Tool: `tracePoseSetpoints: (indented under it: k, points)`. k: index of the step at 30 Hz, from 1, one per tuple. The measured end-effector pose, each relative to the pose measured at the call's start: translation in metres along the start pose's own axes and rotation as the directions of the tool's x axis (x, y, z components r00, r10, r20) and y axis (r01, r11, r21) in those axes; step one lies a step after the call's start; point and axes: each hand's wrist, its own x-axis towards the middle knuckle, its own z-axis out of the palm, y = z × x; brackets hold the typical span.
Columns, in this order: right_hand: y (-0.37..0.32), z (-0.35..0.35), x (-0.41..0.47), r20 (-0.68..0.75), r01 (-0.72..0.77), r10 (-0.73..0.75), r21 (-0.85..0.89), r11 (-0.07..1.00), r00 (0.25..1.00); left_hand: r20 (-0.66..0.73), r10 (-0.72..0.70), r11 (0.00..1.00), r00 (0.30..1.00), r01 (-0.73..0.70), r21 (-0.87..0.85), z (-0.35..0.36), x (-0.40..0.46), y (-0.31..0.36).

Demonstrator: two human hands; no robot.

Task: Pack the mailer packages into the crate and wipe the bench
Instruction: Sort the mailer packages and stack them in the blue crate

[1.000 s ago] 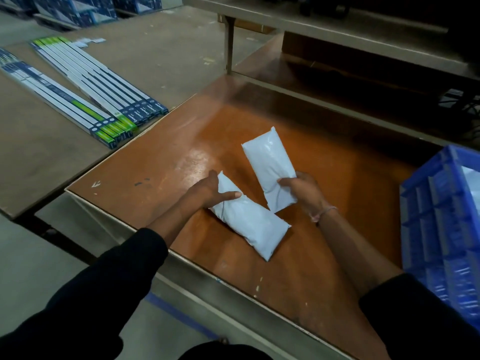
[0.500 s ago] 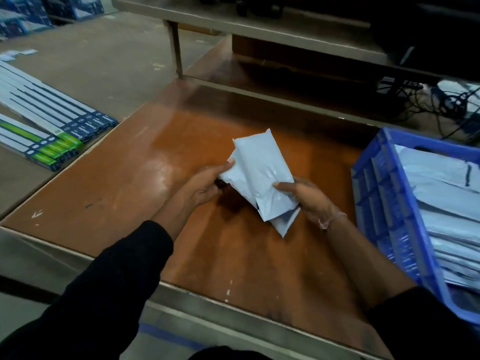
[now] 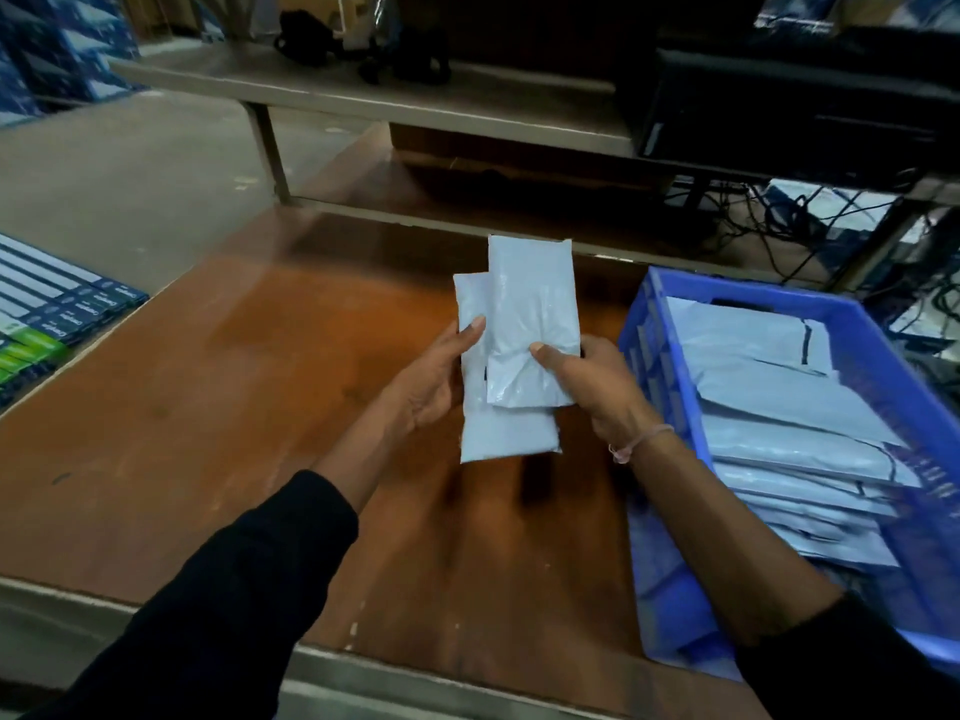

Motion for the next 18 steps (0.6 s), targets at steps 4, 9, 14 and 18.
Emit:
tracePoseSetpoints:
  k: [4, 9, 14, 18]
  points:
    - [-0.021, -0.041, -0.011, -0.059, 0.079, -0.088, -0.14, 0.987, 0.994, 0.017, 0.041, 0.98, 0.999, -0.043, 0.196, 0.037, 0.011, 0.005]
    - [-0.036, -0.103, -0.015, -0.194, 0.237, -0.234, -0.009, 0.971, 0.953, 0.17, 0.0, 0.942, 0.986, -0.057, 0.33, 0.094, 0.024, 0.02]
    - [-0.028, -0.17, -0.02, -0.26, 0.323, -0.329, -0.069, 0.944, 0.908, 0.157, -0.022, 0.931, 0.987, -0.037, 0.364, 0.153, 0.054, 0.018]
    - [-0.005, -0.227, 0.003, -0.491, 0.161, -0.138, 0.005, 0.987, 0.86, -0.023, -0.005, 0.895, 1.0, 0.015, 0.446, 0.177, 0.073, 0.014]
